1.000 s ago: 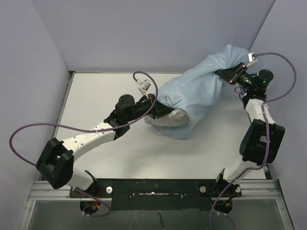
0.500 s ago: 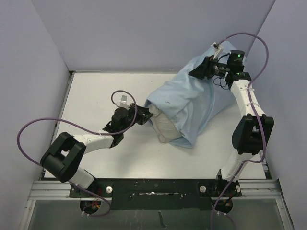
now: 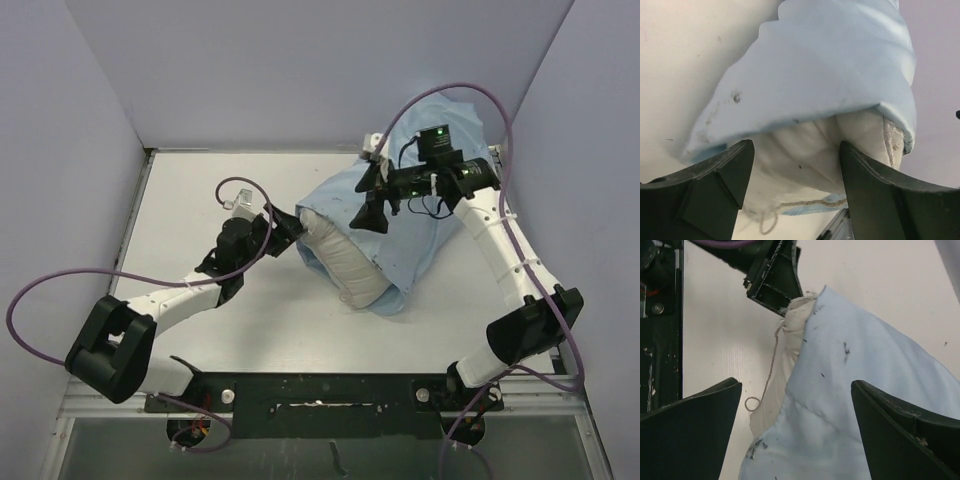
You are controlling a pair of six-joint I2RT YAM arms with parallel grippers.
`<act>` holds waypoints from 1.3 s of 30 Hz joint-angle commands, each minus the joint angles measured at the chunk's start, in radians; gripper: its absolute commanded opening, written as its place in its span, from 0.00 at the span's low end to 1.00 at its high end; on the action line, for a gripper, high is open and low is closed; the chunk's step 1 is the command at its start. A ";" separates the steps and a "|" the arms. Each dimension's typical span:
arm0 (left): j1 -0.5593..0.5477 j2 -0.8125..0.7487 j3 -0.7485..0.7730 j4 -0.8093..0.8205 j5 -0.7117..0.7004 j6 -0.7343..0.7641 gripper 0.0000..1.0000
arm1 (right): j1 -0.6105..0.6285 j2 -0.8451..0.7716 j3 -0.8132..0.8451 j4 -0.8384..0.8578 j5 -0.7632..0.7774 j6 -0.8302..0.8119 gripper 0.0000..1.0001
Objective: Put the pillow into the pillowcase
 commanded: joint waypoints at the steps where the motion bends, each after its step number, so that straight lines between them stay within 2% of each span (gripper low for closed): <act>1: -0.002 -0.128 0.044 -0.116 0.138 0.370 0.71 | 0.126 -0.011 -0.021 -0.180 0.275 -0.151 0.96; 3: -0.002 -0.194 0.008 -0.155 0.148 0.468 0.74 | 0.159 -0.013 -0.052 -0.152 0.327 -0.110 0.95; 5: 0.002 -0.257 -0.062 -0.137 0.127 0.500 0.75 | 0.192 -0.003 -0.070 -0.131 0.392 -0.073 0.94; 8: 0.004 -0.336 -0.166 -0.073 0.074 0.478 0.75 | 0.234 -0.001 -0.108 -0.092 0.520 -0.049 0.94; 11: 0.004 -0.384 -0.223 -0.048 0.061 0.446 0.75 | 0.240 -0.005 -0.117 -0.086 0.564 -0.056 0.94; 13: 0.004 -0.409 -0.240 -0.047 0.065 0.437 0.74 | 0.230 -0.006 -0.085 -0.117 0.514 -0.069 0.95; 18: 0.002 -0.454 -0.265 0.000 0.116 0.415 0.71 | 0.163 -0.015 -0.012 -0.273 0.178 -0.177 0.94; 20: -0.006 -0.454 -0.268 0.001 0.140 0.387 0.67 | 0.157 -0.029 -0.044 -0.290 0.185 -0.211 0.93; 24: -0.071 -0.418 -0.273 -0.005 0.138 0.342 0.57 | 0.170 -0.063 -0.124 -0.279 0.255 -0.215 0.93; 28: -0.156 -0.314 -0.247 0.001 0.099 0.349 0.57 | 0.216 -0.074 -0.209 -0.231 0.374 -0.187 0.91; 33: -0.168 -0.160 -0.180 -0.016 0.090 0.334 0.59 | 0.250 -0.075 -0.258 -0.170 0.559 -0.168 0.89; 37: -0.166 -0.046 -0.132 0.029 0.080 0.334 0.60 | 0.288 -0.068 -0.278 -0.129 0.696 -0.173 0.78; 39: -0.166 0.007 -0.106 0.072 0.083 0.336 0.60 | 0.306 -0.064 -0.272 -0.121 0.730 -0.179 0.65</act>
